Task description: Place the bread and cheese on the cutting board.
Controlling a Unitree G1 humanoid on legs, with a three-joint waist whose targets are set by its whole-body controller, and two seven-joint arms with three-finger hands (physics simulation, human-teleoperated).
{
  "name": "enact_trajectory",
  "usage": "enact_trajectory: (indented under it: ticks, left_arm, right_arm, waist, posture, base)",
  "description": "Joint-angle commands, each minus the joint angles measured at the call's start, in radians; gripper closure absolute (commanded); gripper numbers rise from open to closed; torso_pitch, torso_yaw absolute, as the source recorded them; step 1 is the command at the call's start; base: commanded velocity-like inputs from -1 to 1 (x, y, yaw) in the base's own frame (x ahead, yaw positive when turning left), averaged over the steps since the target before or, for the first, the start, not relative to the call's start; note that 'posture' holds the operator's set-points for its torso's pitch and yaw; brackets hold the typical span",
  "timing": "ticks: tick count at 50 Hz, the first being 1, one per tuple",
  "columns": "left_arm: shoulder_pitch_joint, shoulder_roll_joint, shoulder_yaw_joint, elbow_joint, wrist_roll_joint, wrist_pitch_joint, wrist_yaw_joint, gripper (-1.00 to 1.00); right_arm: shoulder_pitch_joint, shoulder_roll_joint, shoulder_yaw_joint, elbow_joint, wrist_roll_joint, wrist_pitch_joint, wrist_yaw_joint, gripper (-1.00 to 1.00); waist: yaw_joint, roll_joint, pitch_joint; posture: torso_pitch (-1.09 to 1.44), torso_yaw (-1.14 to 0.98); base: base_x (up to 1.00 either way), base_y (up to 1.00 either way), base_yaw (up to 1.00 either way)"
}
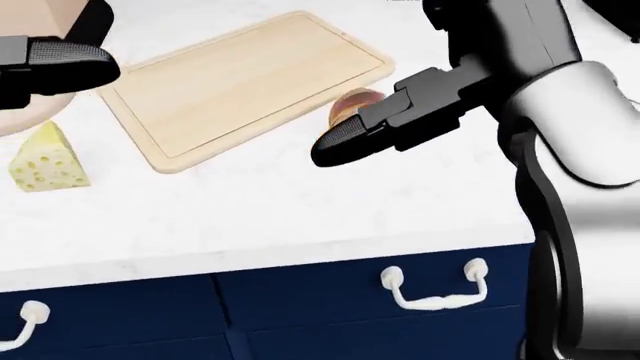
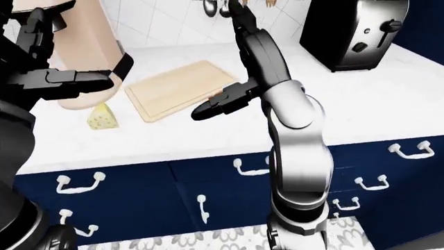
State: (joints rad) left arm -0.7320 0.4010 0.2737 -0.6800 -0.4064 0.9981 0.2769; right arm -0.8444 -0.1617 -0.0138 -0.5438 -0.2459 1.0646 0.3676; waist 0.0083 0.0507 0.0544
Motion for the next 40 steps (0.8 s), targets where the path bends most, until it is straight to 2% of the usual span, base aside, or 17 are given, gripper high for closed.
enact_trajectory:
  ticks: [1,2,5,10,12,13,14,15,16,20,23,24,25,31,34,36,40]
  left_arm:
    - [-0.030,0.009,0.007,-0.018,0.005,-0.025,-0.001,-1.00]
    - [-0.030,0.008,0.007,-0.019,0.005,-0.024,0.000,-1.00]
    - [-0.031,0.010,0.014,-0.012,0.005,-0.028,-0.003,-1.00]
    - [-0.028,0.011,0.008,-0.009,0.008,-0.035,-0.004,-1.00]
    - [-0.029,0.011,0.008,-0.011,0.009,-0.033,-0.005,-1.00]
    - [-0.032,0.012,0.010,-0.015,0.007,-0.028,-0.003,-1.00]
    - [-0.034,0.012,0.011,-0.018,0.005,-0.023,-0.002,-1.00]
    - [-0.035,0.012,0.010,-0.022,0.004,-0.018,0.000,-1.00]
    - [-0.034,0.011,0.009,-0.023,0.005,-0.018,0.000,-1.00]
    - [-0.035,0.011,0.008,-0.026,0.006,-0.014,-0.001,-1.00]
    - [-0.034,0.012,0.006,-0.020,0.012,-0.022,-0.005,-1.00]
    - [-0.035,0.012,0.007,-0.020,0.012,-0.021,-0.005,-1.00]
    - [-0.036,0.012,0.007,-0.019,0.013,-0.022,-0.006,-1.00]
    - [-0.028,0.012,-0.004,-0.017,0.033,-0.036,-0.015,-1.00]
    - [-0.029,0.008,-0.001,-0.018,0.037,-0.033,-0.019,-1.00]
    - [-0.026,0.007,-0.002,-0.017,0.041,-0.035,-0.022,-1.00]
    - [-0.027,0.005,-0.001,-0.017,0.046,-0.035,-0.027,-1.00]
  right_arm:
    - [-0.032,-0.010,-0.014,-0.020,-0.003,-0.022,-0.007,-1.00]
    - [-0.031,-0.008,-0.013,-0.019,-0.003,-0.023,-0.008,-1.00]
    - [-0.029,-0.008,-0.012,-0.022,-0.002,-0.022,-0.010,-1.00]
    - [-0.033,-0.008,-0.009,-0.018,-0.001,-0.023,-0.011,-1.00]
    - [-0.032,-0.009,-0.010,-0.016,-0.001,-0.026,-0.010,-1.00]
    - [-0.036,-0.010,-0.008,-0.019,-0.003,-0.020,-0.009,-1.00]
    - [-0.035,-0.011,-0.009,-0.017,-0.004,-0.023,-0.009,-1.00]
    - [-0.034,-0.011,-0.010,-0.009,-0.006,-0.027,-0.012,-1.00]
    - [-0.036,-0.011,-0.010,-0.007,-0.009,-0.024,-0.013,-1.00]
    - [-0.043,-0.010,-0.015,-0.012,-0.008,-0.012,-0.018,-1.00]
    - [-0.040,-0.011,-0.009,-0.012,-0.006,-0.013,-0.016,-1.00]
    - [-0.041,-0.010,-0.010,-0.011,-0.005,-0.015,-0.014,-1.00]
    - [-0.042,-0.010,-0.008,-0.010,-0.006,-0.014,-0.014,-1.00]
    - [-0.034,-0.005,-0.007,-0.002,-0.003,-0.029,-0.011,-1.00]
    - [-0.032,-0.003,-0.005,-0.003,-0.003,-0.031,-0.009,-1.00]
    - [-0.033,-0.002,-0.005,-0.003,-0.004,-0.029,-0.008,-1.00]
    - [-0.034,-0.005,-0.005,-0.006,-0.007,-0.032,-0.004,-1.00]
  waist:
    - [-0.005,0.022,-0.039]
    - [-0.010,0.038,-0.034]
    - [-0.001,0.017,-0.040]
    - [-0.011,-0.027,-0.025]
    - [-0.012,-0.058,-0.028]
    - [-0.011,-0.083,-0.034]
    - [-0.011,-0.121,-0.047]
    - [-0.014,-0.082,-0.039]
    - [-0.012,-0.087,-0.013]
    - [-0.011,-0.054,-0.020]
    - [-0.026,-0.015,-0.022]
    - [-0.019,-0.021,-0.012]
    - [-0.019,-0.016,-0.033]
    - [-0.013,-0.038,-0.004]
    - [-0.011,-0.051,0.000]
    - [-0.012,-0.041,-0.003]
    - [-0.008,-0.043,-0.016]
  posture:
    - [0.00,0.00]
    - [0.00,0.00]
    - [0.00,0.00]
    - [0.00,0.00]
    - [0.00,0.00]
    - [0.00,0.00]
    - [0.00,0.00]
    - [0.00,0.00]
    - [0.00,0.00]
    - [0.00,0.00]
    - [0.00,0.00]
    - [0.00,0.00]
    - [0.00,0.00]
    - [0.00,0.00]
    - [0.00,0.00]
    - [0.00,0.00]
    - [0.00,0.00]
  base:
    - [0.00,0.00,0.20]
    - [0.00,0.00,0.19]
    - [0.00,0.00,0.20]
    - [0.00,0.00,0.20]
    - [0.00,0.00,0.19]
    - [0.00,0.00,0.20]
    - [0.00,0.00,0.19]
    - [0.00,0.00,0.19]
    - [0.00,0.00,0.00]
    - [0.00,0.00,0.00]
    - [0.00,0.00,0.00]
    - [0.05,0.00,0.00]
    - [0.09,0.00,0.00]
    - [0.22,0.00,0.00]
    - [0.30,0.00,0.00]
    - [0.32,0.00,0.00]
    - [0.32,0.00,0.00]
